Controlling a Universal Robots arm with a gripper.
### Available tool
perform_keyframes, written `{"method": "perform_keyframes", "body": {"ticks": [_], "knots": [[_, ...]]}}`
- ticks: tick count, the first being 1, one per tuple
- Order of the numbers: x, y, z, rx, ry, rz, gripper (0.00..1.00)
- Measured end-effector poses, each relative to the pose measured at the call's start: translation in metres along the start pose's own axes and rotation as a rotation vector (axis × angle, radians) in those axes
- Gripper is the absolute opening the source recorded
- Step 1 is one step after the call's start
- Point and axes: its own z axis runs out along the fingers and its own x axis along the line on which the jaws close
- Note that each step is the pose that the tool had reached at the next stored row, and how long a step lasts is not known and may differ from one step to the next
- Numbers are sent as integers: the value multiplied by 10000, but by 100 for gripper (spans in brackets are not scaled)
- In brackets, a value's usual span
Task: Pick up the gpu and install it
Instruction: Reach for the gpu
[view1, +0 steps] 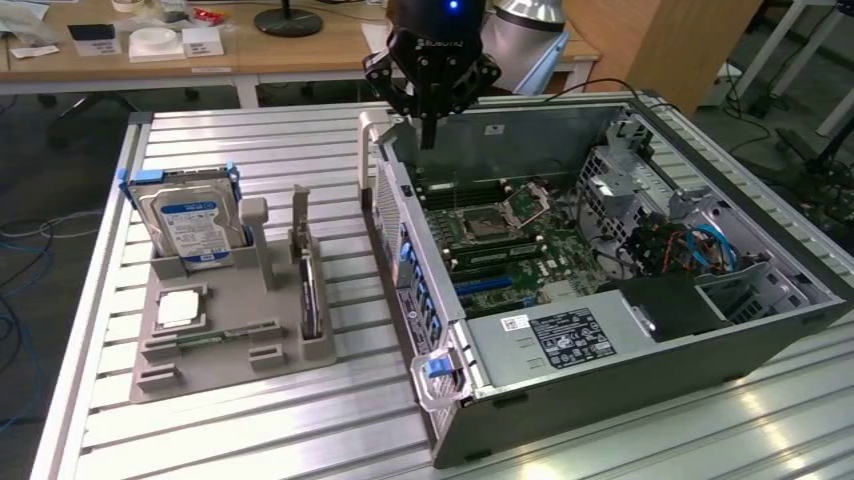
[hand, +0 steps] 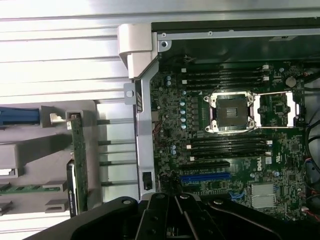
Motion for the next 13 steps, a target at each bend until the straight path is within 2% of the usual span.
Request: {"method": "perform_keyframes", "body": {"ticks": [13], "knots": [[141,-14,-4,-1,0,-1,11]]}}
